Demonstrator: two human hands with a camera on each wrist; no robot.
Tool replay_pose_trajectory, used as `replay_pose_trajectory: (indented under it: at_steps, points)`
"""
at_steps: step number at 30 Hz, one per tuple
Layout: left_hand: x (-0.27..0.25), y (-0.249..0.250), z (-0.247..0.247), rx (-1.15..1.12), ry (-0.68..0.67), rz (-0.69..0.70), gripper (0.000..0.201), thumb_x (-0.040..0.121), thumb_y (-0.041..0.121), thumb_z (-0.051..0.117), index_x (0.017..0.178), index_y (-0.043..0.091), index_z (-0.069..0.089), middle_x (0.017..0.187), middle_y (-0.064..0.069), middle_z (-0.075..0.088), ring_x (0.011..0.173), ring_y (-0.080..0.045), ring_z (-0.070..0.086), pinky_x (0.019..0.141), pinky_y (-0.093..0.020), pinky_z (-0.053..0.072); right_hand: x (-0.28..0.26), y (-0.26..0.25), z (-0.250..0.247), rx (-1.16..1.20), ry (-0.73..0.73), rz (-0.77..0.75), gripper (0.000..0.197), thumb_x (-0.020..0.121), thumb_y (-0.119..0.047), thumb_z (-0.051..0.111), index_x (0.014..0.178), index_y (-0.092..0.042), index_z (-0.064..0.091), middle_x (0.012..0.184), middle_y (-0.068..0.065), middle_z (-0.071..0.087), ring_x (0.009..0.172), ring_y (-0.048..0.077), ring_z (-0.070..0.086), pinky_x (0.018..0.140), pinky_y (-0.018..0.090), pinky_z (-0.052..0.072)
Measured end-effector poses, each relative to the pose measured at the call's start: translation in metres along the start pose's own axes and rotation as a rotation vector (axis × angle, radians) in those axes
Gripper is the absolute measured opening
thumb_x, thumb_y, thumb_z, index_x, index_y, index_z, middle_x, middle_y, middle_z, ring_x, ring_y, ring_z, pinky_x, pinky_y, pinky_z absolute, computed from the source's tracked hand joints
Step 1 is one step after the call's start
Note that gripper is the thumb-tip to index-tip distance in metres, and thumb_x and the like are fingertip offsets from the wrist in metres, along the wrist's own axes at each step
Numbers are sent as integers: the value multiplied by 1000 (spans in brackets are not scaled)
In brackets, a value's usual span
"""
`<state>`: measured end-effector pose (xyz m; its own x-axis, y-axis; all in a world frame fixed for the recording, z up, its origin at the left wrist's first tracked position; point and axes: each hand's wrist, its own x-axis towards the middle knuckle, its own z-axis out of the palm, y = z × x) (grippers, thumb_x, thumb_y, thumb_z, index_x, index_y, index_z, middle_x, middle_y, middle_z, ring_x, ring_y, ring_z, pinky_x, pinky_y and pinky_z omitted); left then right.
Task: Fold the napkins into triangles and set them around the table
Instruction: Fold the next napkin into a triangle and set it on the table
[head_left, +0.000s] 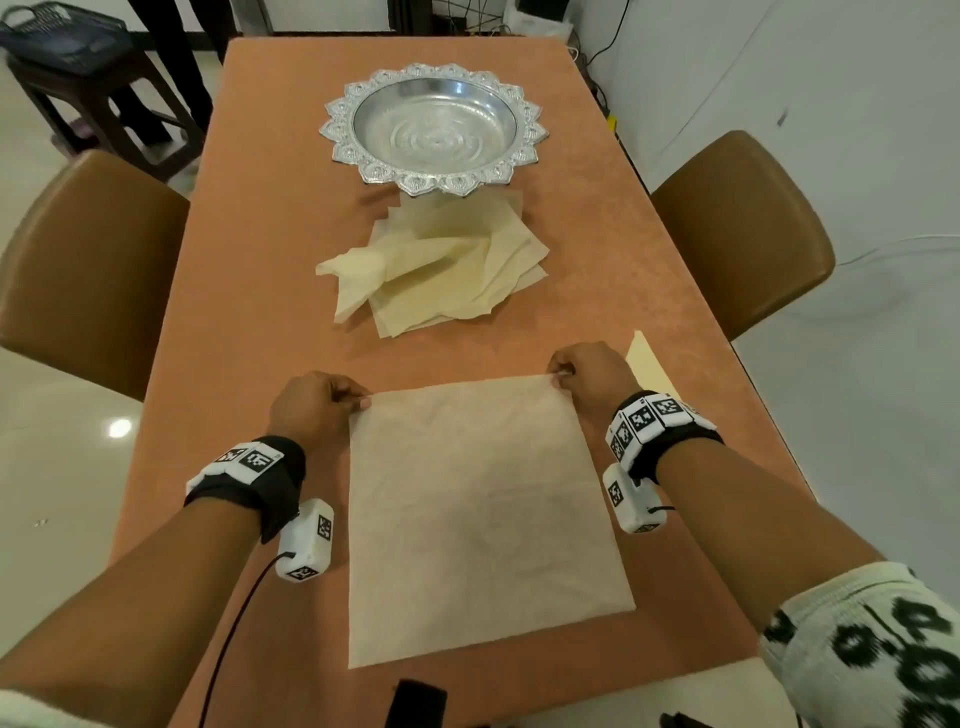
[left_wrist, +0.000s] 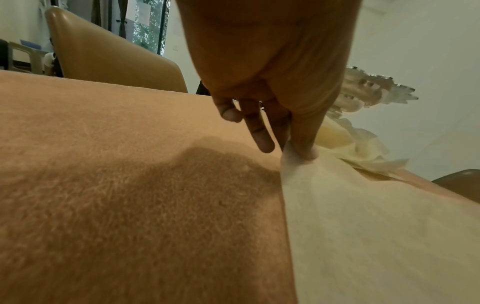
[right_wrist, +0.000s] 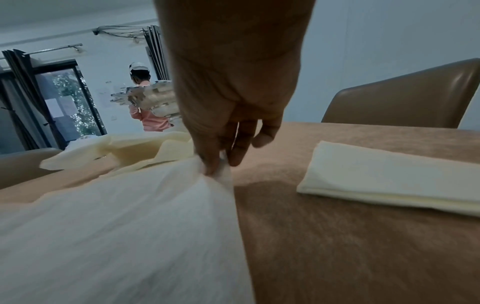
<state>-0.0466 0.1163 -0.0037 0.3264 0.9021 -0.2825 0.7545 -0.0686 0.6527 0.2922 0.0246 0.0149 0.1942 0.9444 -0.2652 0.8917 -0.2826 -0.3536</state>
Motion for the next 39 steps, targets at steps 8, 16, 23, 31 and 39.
replay_pose_trajectory:
  at_steps: [8,16,23,31,39]
  points:
    - [-94,-20,18,-63,300,253,10,87,22,69,95,21,76,91,2,73,87,-20,63,79,-43,51,-97,4,25,-154,525,-283,15,86,-25,58,86,-25,74,80,-7,69,84,21,56,71,33,26]
    - [-192,-49,57,137,328,351,20,83,38,62,91,25,76,75,6,61,73,-19,56,59,-36,45,-201,40,81,-134,522,-377,28,87,-29,44,85,-25,72,82,-12,66,89,11,44,73,32,22]
    - [-230,-65,80,401,302,467,35,83,45,44,85,29,74,82,11,71,74,-17,55,64,-31,31,-233,51,108,-208,489,-349,26,84,-32,44,82,-28,70,83,-13,63,89,13,44,73,33,24]
    - [-238,-69,87,504,286,450,39,82,52,41,83,34,75,92,17,72,83,-8,50,69,-32,24,-246,58,112,-245,428,-280,31,82,-42,43,83,-31,72,89,-14,67,92,11,43,72,31,23]
    - [-236,-74,85,539,331,560,41,83,54,41,83,33,76,94,16,72,85,-6,43,68,-32,22,-244,68,116,-292,432,-375,27,82,-37,49,88,-27,73,93,-10,70,93,12,45,72,31,34]
